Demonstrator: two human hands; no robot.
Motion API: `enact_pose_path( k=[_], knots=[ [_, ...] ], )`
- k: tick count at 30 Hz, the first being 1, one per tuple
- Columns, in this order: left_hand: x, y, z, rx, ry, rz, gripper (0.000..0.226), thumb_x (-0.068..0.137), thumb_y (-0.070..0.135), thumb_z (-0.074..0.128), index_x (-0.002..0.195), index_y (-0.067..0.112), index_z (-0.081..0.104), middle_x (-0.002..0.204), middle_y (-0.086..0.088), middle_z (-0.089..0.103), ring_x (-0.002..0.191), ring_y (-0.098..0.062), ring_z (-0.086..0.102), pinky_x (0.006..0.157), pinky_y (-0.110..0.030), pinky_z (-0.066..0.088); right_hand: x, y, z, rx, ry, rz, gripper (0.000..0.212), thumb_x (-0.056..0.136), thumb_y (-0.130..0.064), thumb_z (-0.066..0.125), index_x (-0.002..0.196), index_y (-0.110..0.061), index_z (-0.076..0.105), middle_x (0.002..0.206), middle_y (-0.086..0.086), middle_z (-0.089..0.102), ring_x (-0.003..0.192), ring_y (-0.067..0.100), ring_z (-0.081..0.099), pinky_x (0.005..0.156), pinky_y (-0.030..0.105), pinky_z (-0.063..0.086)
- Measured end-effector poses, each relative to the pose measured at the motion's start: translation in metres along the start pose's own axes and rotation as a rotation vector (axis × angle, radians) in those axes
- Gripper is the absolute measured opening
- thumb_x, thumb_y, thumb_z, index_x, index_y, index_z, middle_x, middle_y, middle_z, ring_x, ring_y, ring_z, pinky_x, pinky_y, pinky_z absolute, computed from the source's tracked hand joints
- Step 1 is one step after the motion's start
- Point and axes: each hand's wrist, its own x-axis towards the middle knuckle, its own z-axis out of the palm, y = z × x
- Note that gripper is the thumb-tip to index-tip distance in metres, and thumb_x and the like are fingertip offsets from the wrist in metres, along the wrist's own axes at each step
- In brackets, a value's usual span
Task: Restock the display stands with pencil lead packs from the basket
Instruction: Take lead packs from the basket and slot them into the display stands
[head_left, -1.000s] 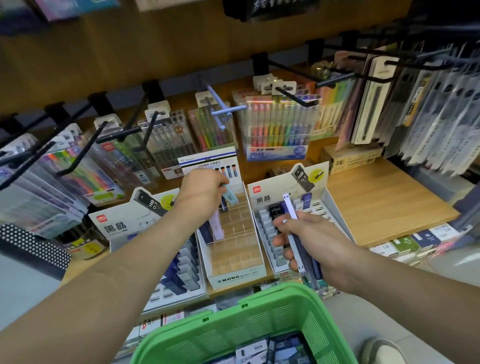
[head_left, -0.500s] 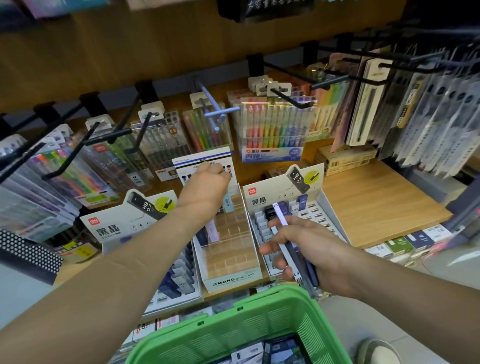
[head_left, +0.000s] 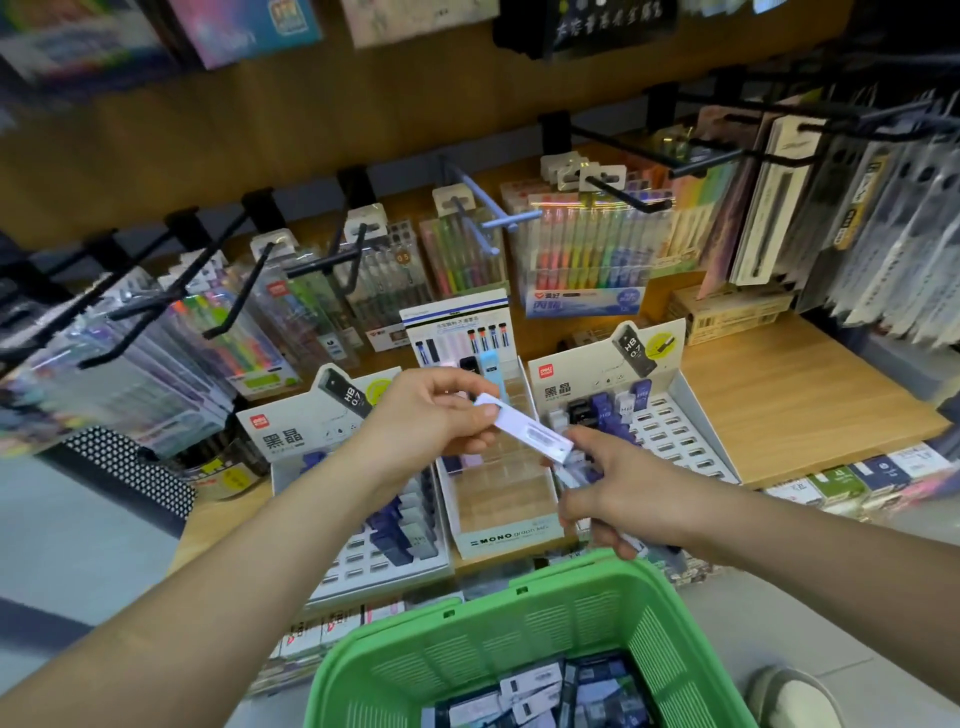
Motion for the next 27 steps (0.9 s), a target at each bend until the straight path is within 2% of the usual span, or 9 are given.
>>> enact_pose_path(
  k=[4, 7, 10, 12, 15, 20, 22, 24, 27],
  knots=[
    [-0.014, -0.004, -0.020, 0.066, 0.007, 0.017, 0.014, 0.085, -0.008, 0.064, 0.092, 0.004, 0.067, 0.080, -0.019, 0.073, 0.064, -0.018, 0.069, 0.059, -0.019, 0.055, 0.001, -0.002, -0.002, 0.098, 0.070, 0.078, 0.013, 0.099, -0.018, 0.055, 0.111, -0.016, 0.055, 0.061, 0.005, 0.064, 0.034, 0.014, 0.039, 0.036, 0.023, 0.033],
    [-0.022, -0.013, -0.020, 0.069, 0.002, 0.011, 0.016, 0.083, -0.007, 0.066, 0.095, 0.003, 0.067, 0.079, -0.016, 0.074, 0.065, -0.018, 0.071, 0.059, -0.019, 0.055, 0.005, -0.009, 0.003, 0.297, 0.009, 0.080, 0.023, 0.097, -0.031, 0.059, 0.109, -0.013, 0.064, 0.074, 0.010, 0.070, 0.037, 0.012, 0.042, 0.035, 0.021, 0.037],
    [-0.025, -0.022, -0.021, 0.018, 0.039, 0.006, 0.010, 0.082, 0.000, 0.069, 0.091, 0.003, 0.069, 0.077, -0.018, 0.073, 0.060, -0.016, 0.068, 0.057, -0.019, 0.056, 0.008, -0.013, 0.014, 0.271, -0.023, 0.063, 0.010, 0.092, -0.018, 0.067, 0.099, -0.014, 0.063, 0.077, 0.011, 0.071, 0.039, 0.011, 0.044, 0.037, 0.021, 0.039],
    [-0.026, -0.027, -0.023, 0.051, 0.040, 0.002, 0.009, 0.081, 0.010, 0.072, 0.087, 0.002, 0.071, 0.074, -0.017, 0.072, 0.057, -0.015, 0.065, 0.056, -0.020, 0.056, 0.012, -0.013, 0.021, 0.252, -0.021, 0.055, 0.012, 0.090, -0.011, 0.069, 0.100, -0.012, 0.061, 0.078, 0.010, 0.070, 0.040, 0.011, 0.045, 0.037, 0.023, 0.039],
    [-0.027, -0.032, -0.027, 0.099, 0.033, 0.007, 0.019, 0.076, 0.025, 0.072, 0.079, 0.006, 0.073, 0.066, -0.012, 0.070, 0.053, -0.014, 0.062, 0.053, -0.020, 0.054, 0.016, -0.014, 0.027, 0.294, -0.057, 0.075, 0.008, 0.093, -0.012, 0.065, 0.099, -0.011, 0.060, 0.076, 0.010, 0.071, 0.041, 0.012, 0.044, 0.038, 0.022, 0.038],
    [-0.019, -0.036, -0.036, 0.085, 0.070, 0.023, 0.005, 0.084, 0.005, 0.068, 0.086, 0.008, 0.071, 0.075, -0.016, 0.073, 0.061, -0.015, 0.068, 0.062, -0.022, 0.058, 0.023, -0.014, 0.031, 0.413, -0.065, 0.137, 0.005, 0.096, -0.016, 0.061, 0.097, -0.012, 0.059, 0.072, 0.011, 0.068, 0.039, 0.012, 0.042, 0.035, 0.020, 0.037],
    [-0.011, -0.036, -0.040, 0.183, 0.151, 0.071, 0.005, 0.086, 0.005, 0.068, 0.088, 0.009, 0.069, 0.074, -0.011, 0.073, 0.065, -0.020, 0.069, 0.064, -0.026, 0.059, 0.024, -0.013, 0.030, 0.448, -0.016, 0.172, 0.006, 0.095, -0.009, 0.060, 0.100, -0.011, 0.057, 0.068, 0.010, 0.064, 0.039, 0.013, 0.042, 0.035, 0.021, 0.037],
    [-0.002, -0.036, -0.043, 0.369, 0.256, 0.148, 0.003, 0.085, 0.013, 0.071, 0.085, 0.015, 0.069, 0.071, -0.003, 0.073, 0.068, -0.020, 0.070, 0.067, -0.030, 0.058, 0.025, -0.012, 0.026, 0.496, 0.026, 0.215, 0.021, 0.091, 0.006, 0.053, 0.103, -0.010, 0.053, 0.066, 0.011, 0.055, 0.039, 0.015, 0.041, 0.036, 0.022, 0.038],
    [0.010, -0.041, -0.040, 0.652, 0.323, 0.285, 0.012, 0.083, 0.023, 0.074, 0.075, 0.029, 0.067, 0.071, 0.013, 0.068, 0.067, -0.002, 0.062, 0.068, -0.022, 0.050, 0.025, -0.010, 0.023, 0.599, 0.038, 0.264, 0.031, 0.087, 0.017, 0.037, 0.102, -0.008, 0.048, 0.069, 0.012, 0.045, 0.042, 0.018, 0.041, 0.039, 0.024, 0.043]
  ],
)
